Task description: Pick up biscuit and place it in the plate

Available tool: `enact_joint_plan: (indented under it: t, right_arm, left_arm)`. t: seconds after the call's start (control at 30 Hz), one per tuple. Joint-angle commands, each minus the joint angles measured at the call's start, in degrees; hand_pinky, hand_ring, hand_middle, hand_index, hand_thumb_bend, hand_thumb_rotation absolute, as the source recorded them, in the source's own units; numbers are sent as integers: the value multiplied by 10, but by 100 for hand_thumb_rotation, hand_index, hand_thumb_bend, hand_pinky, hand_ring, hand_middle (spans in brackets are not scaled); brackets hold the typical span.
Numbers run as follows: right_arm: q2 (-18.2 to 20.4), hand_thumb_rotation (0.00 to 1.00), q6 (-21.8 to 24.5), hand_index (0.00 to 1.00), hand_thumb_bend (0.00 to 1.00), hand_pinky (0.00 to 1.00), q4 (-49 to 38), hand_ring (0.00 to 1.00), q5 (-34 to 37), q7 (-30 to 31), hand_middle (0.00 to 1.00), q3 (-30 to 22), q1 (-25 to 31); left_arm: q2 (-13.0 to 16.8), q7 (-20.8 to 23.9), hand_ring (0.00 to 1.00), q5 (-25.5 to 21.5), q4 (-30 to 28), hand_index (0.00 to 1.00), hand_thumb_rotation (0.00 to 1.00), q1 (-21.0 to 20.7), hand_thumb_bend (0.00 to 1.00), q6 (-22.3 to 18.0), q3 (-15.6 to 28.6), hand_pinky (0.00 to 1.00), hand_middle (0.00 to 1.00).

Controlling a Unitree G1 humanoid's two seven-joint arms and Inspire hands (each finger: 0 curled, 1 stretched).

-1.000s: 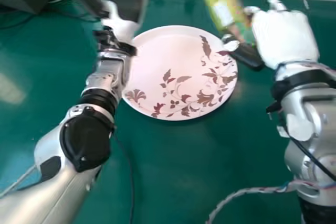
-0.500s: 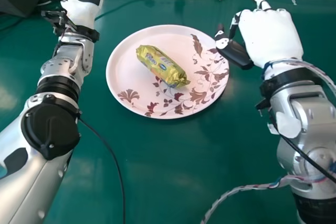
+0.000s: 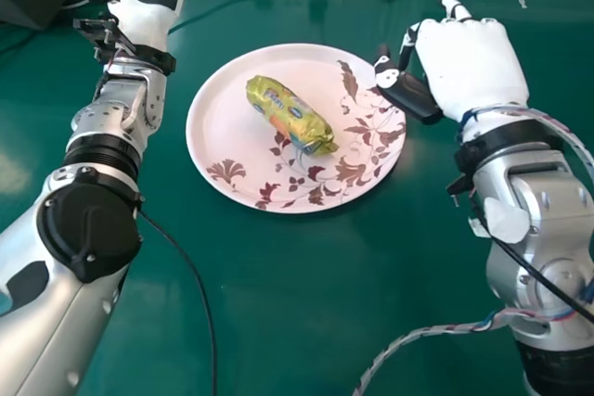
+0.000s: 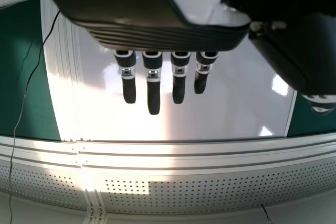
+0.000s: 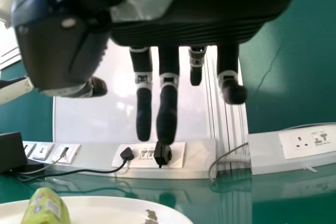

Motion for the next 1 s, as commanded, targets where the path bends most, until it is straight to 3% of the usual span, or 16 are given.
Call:
enact_joint_plan:
  t: [0.0, 0.97]
  right_arm:
    - [0, 4, 5, 48, 49, 7, -2, 12, 6, -4, 21, -1, -1]
    - [-5, 6, 4, 48, 50, 9, 2, 14, 11, -30, 23, 1, -3]
  left_arm:
    - [3, 5, 86, -2, 2, 100, 75, 1, 100, 0, 0, 89, 95]
    - [-3, 0, 85, -5, 4, 100, 77, 3, 100, -15, 4, 88, 95]
